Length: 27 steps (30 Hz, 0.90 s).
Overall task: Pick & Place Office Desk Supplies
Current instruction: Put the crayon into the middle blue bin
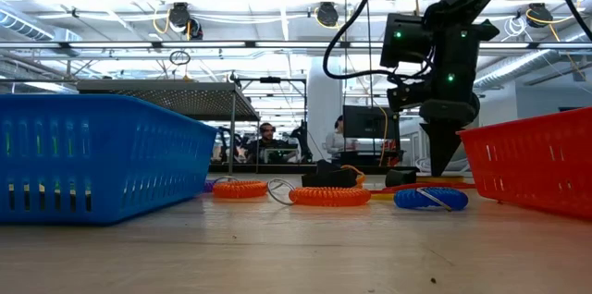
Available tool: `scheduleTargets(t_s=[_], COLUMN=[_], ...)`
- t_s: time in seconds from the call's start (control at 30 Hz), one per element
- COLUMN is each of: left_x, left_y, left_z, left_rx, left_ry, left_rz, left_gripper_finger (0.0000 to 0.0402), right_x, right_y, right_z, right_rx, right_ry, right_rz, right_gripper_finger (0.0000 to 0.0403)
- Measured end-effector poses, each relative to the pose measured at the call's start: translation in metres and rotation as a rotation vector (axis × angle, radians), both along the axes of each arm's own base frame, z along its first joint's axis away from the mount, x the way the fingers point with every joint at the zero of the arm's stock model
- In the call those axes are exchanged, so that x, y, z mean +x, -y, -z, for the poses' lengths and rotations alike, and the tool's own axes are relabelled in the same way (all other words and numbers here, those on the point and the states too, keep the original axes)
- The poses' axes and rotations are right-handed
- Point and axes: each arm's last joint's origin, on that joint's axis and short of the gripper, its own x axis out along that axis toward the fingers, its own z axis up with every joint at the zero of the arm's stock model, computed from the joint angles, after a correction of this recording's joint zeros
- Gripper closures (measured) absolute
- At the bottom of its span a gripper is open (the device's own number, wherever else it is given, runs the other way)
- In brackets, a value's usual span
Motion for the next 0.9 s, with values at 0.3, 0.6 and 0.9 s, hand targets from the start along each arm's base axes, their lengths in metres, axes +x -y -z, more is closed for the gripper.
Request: scheduleTargets(t_s=[0.3,0.6,0.9], left_x=[0.000,-0.001,-0.002], left_y=[0.000,0.001,0.003], left_z=[0.000,-0.001,-0.002], left_rx=[-0.002,-0.003,0.008], left_ry=[0.001,0.006,0.015], left_rz=[0.000,0.009,0.027], left_gripper_finger=[0.0256,0.0256,0.0256], right_x=[-0.001,-0.009,-0.010], right_y=[0.008,0.008,0.008], right_z=[0.002,0.014,0.016], right_rx=[0.043,0.096,0.100], right_ry=[0.007,0.030,0.037], right_rz=[0.027,0.033,0.048], right_gripper_finger=[0.0264,0.0264,0.0264])
